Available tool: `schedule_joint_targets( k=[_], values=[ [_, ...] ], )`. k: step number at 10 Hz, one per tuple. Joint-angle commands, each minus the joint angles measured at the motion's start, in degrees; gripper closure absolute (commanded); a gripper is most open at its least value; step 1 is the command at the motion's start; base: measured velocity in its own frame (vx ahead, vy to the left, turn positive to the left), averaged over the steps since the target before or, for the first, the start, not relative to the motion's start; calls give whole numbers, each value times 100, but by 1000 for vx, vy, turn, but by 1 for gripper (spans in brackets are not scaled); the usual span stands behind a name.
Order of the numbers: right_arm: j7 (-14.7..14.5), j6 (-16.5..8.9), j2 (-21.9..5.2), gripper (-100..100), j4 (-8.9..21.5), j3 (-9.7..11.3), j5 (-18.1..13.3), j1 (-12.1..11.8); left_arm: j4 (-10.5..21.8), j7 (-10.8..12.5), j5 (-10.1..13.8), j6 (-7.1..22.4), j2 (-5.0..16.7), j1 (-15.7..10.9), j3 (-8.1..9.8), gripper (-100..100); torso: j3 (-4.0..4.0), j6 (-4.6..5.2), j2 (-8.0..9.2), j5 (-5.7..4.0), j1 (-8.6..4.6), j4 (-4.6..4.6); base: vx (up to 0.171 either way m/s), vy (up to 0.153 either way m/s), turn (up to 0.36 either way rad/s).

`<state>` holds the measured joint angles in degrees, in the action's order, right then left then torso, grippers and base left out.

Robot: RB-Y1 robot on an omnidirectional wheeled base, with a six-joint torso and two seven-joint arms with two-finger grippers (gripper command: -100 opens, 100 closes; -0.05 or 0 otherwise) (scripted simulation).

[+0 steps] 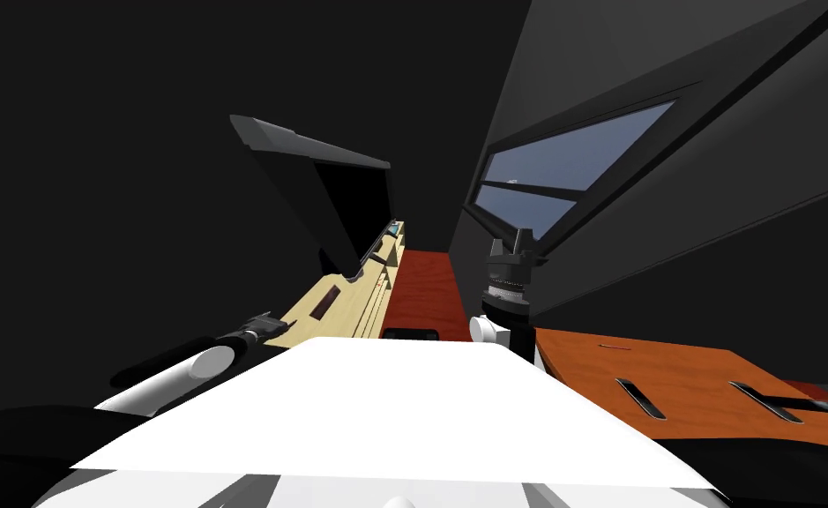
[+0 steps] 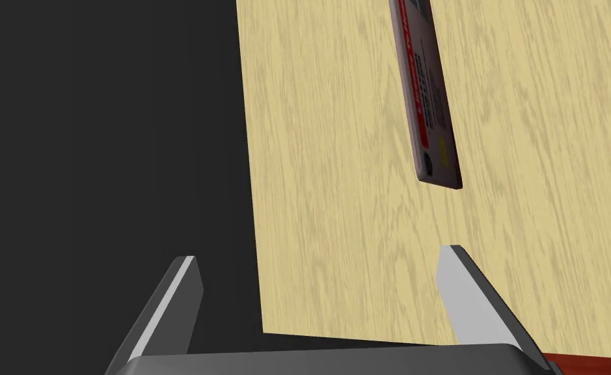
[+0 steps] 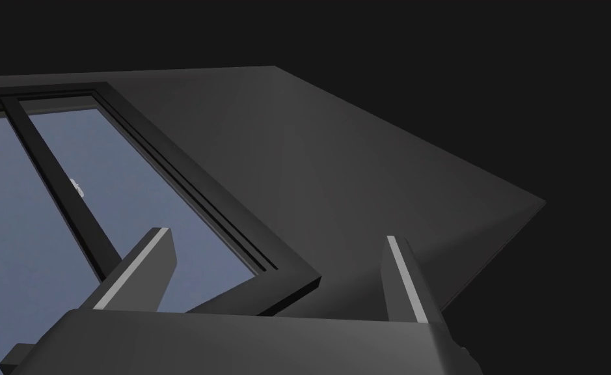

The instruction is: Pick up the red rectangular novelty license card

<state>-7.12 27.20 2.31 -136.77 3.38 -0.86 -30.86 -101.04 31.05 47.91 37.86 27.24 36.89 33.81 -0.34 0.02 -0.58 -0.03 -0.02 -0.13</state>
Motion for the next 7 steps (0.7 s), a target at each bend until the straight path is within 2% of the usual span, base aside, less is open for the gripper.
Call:
schedule_joint_targets(
  k=[1,2,3,4,5,6,7],
  values=[
    [0,0,0,0,0,0,0,0,59,61,59,286,17,45,32,-100,0,0,0,0,0,0,162,12,-20],
    [0,0,0,0,0,0,0,0,59,61,59,318,17,45,32,-100,-2,0,-2,2,8,-1,74,17,3],
    [0,0,0,0,0,0,0,1,212,150,213,511,93,135,98,-100,10,-1,21,3,9,3,113,23,-64],
    [0,0,0,0,0,0,0,0,212,150,213,640,93,135,98,-100,9,0,16,3,12,3,111,9,-27],
    [0,0,0,0,0,0,0,0,360,233,359,858,165,226,157,-100,8,-1,17,3,8,3,144,-12,-46],
    [0,0,0,0,0,0,0,0,360,233,359,953,165,226,157,-100,4,0,7,1,2,1,144,-2,-28],
    [0,0,0,0,0,0,0,0,502,310,497,1151,234,315,208,-100,2,-1,6,1,3,0,177,-6,-78]
  ],
)
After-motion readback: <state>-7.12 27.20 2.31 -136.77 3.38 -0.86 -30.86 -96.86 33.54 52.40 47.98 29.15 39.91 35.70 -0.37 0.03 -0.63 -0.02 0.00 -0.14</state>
